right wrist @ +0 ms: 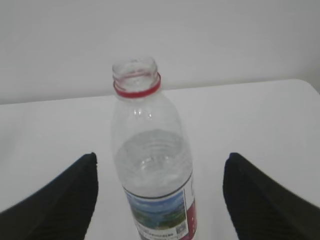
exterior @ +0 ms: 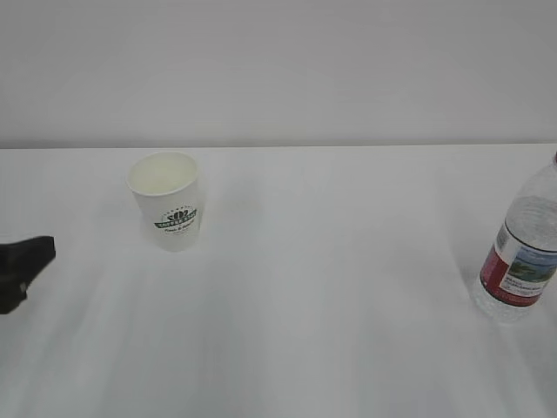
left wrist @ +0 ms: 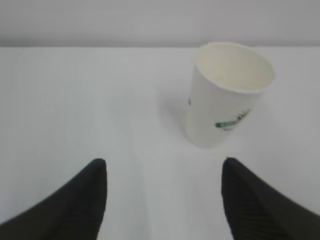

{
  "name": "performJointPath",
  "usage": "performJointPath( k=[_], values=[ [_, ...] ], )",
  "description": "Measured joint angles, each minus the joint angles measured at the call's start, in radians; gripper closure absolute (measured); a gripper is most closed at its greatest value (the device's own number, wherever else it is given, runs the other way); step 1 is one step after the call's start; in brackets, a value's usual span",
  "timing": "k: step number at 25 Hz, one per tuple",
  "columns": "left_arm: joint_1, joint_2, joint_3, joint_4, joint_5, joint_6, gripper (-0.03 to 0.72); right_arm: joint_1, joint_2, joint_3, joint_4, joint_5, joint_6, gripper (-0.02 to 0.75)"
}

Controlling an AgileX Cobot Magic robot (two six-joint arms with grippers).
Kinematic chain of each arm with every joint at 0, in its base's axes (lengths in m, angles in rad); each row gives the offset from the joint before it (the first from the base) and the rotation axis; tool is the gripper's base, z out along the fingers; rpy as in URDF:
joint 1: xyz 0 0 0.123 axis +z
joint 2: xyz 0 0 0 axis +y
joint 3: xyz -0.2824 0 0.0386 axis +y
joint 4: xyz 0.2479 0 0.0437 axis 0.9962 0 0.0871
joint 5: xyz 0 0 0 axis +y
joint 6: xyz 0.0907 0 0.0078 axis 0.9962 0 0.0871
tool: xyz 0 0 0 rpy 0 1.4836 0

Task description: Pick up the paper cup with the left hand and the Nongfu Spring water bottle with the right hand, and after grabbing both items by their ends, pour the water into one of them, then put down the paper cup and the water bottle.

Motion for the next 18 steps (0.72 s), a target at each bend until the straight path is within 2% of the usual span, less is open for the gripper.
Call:
performJointPath(
  k=[2,9,18],
  values=[
    [-0.024,0.042,0.029,0.007,-0.045,0.0,0.177,0.0,0.0,0.032,0.0,-0.022,0.008,0.149],
    [-0.028,0.16,0.121,0.023,-0.259,0.0,0.181,0.0,0.024,0.117,-0.043,-0.081,0.037,0.149],
    [-0.029,0.263,0.21,0.066,-0.526,-0.006,0.181,0.0,0.185,0.117,-0.206,-0.224,0.09,0.15]
  ],
)
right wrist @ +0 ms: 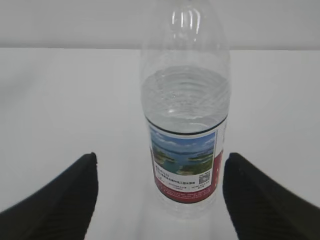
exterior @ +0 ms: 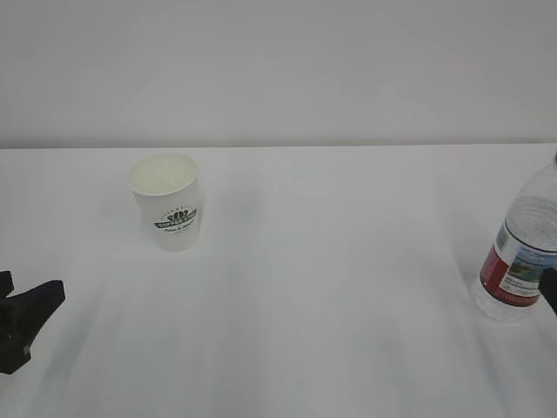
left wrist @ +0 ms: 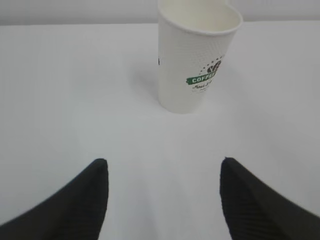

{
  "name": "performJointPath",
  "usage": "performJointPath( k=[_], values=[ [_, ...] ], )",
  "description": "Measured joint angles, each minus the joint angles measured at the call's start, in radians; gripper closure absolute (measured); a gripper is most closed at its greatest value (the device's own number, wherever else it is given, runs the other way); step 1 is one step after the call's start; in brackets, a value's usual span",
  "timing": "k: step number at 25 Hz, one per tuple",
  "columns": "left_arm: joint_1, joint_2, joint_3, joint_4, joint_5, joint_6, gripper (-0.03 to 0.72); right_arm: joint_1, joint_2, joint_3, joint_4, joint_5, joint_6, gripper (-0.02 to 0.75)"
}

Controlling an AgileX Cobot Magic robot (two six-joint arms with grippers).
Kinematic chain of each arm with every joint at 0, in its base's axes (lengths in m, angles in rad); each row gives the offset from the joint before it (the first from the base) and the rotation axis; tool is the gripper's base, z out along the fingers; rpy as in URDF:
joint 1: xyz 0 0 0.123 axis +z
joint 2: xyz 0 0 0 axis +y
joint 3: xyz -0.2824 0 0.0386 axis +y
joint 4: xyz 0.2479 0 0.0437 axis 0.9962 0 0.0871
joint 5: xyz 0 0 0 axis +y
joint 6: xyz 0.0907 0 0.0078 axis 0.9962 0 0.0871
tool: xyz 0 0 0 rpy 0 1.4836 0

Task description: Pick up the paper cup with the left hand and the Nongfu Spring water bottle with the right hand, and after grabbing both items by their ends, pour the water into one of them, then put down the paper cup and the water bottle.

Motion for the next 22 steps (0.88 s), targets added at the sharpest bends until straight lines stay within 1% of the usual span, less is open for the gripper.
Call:
performJointPath(
  k=[3,10,19,22],
  values=[
    [0.0,0.002,0.0,0.003,-0.042,0.0,0.181,0.0,0.074,0.0,-0.021,-0.046,0.003,0.15],
    [0.0,0.002,0.0,0.018,-0.065,0.0,0.181,0.0,0.203,0.0,-0.08,-0.152,0.003,0.15],
    [0.0,0.002,0.0,0.027,-0.085,0.0,0.181,0.0,0.217,0.0,-0.084,-0.176,-0.002,0.15],
    [0.0,0.002,0.0,0.035,-0.09,0.0,0.181,0.0,0.219,0.0,-0.084,-0.199,-0.032,0.15]
  ],
)
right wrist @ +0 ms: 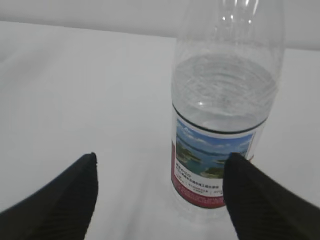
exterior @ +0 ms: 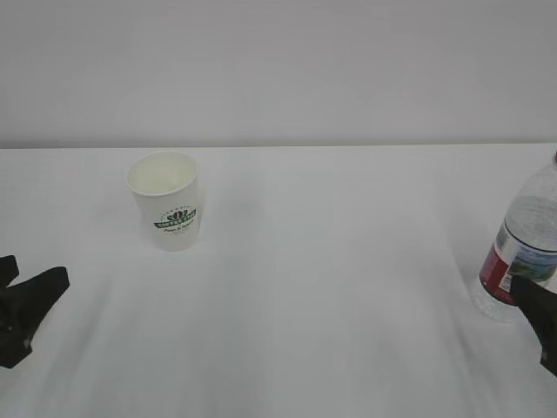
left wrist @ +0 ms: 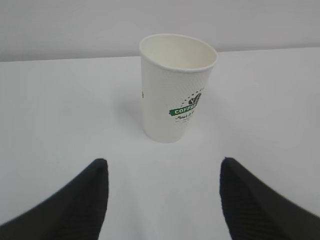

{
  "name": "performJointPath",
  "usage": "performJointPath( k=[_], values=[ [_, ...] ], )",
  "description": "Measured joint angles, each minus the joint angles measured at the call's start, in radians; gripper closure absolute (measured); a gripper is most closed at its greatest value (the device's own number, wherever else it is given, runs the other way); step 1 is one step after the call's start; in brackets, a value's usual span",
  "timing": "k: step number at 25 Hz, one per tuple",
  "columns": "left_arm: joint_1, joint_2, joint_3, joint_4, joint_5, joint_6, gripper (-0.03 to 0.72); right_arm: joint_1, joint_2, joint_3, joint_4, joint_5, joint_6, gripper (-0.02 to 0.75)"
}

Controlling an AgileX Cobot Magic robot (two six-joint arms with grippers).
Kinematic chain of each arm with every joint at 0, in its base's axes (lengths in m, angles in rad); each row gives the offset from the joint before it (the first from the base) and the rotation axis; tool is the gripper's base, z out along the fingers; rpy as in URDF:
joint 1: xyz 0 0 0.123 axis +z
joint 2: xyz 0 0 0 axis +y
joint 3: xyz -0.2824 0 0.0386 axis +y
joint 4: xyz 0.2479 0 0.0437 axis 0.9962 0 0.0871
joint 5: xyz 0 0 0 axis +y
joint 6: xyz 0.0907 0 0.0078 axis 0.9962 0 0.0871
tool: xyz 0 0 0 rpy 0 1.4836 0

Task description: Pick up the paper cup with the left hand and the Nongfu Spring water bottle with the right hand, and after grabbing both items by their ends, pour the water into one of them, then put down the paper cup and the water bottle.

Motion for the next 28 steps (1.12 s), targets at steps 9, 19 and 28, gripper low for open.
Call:
performJointPath(
  k=[9,19,28],
  values=[
    [0.0,0.0,0.0,0.008,-0.024,0.0,0.181,0.0,0.001,0.0,-0.012,-0.02,-0.016,0.15],
    [0.0,0.0,0.0,0.008,-0.024,0.0,0.181,0.0,0.001,0.0,-0.016,-0.016,-0.014,0.15],
    [0.0,0.0,0.0,0.01,-0.026,0.0,0.181,0.0,0.001,0.0,0.1,-0.008,-0.072,0.15]
  ],
)
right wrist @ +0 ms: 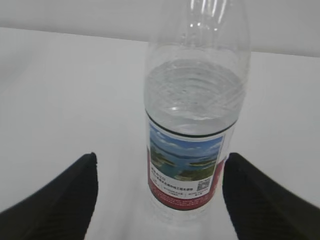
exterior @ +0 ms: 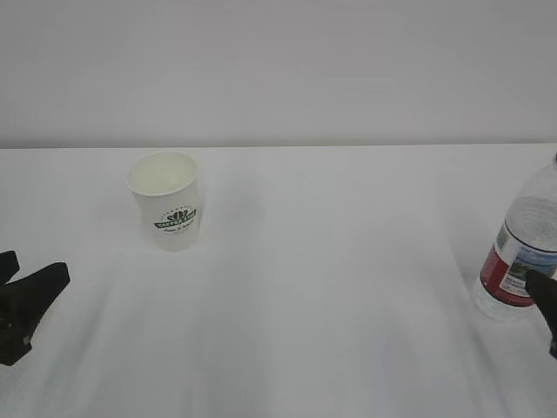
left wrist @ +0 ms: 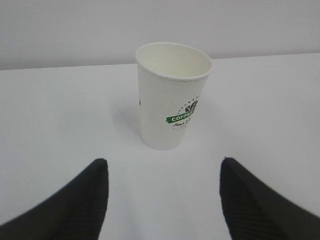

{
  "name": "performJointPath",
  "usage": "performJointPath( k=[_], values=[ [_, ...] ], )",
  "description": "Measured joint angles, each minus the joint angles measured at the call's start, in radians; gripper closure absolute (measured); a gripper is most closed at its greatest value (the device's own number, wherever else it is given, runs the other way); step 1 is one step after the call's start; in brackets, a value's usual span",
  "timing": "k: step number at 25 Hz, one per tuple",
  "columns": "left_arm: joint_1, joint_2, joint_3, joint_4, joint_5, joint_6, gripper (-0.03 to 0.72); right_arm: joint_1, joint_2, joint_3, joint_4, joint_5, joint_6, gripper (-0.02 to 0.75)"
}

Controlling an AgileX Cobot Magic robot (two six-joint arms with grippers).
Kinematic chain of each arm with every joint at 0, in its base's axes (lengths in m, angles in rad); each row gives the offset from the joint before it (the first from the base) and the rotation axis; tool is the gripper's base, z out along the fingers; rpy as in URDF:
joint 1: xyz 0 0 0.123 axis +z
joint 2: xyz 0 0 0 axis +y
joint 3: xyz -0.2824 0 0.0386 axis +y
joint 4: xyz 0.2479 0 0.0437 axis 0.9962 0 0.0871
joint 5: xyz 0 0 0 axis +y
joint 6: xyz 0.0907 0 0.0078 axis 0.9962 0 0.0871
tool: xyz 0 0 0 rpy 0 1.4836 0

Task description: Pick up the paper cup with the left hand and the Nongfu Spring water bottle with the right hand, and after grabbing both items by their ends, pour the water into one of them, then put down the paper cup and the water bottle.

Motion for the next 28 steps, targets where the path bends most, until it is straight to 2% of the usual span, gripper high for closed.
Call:
performJointPath(
  k=[8,19,28],
  values=[
    [0.0,0.0,0.0,0.0,0.0,-0.004,0.181,0.0,0.083,0.0,0.031,-0.034,-0.021,0.15],
    [0.0,0.0,0.0,0.0,0.0,-0.004,0.181,0.0,0.391,0.0,0.042,-0.36,-0.024,0.15],
    [0.0,0.0,0.0,0.002,0.0,-0.004,0.181,0.0,0.502,-0.003,0.05,-0.383,-0.049,0.15]
  ],
)
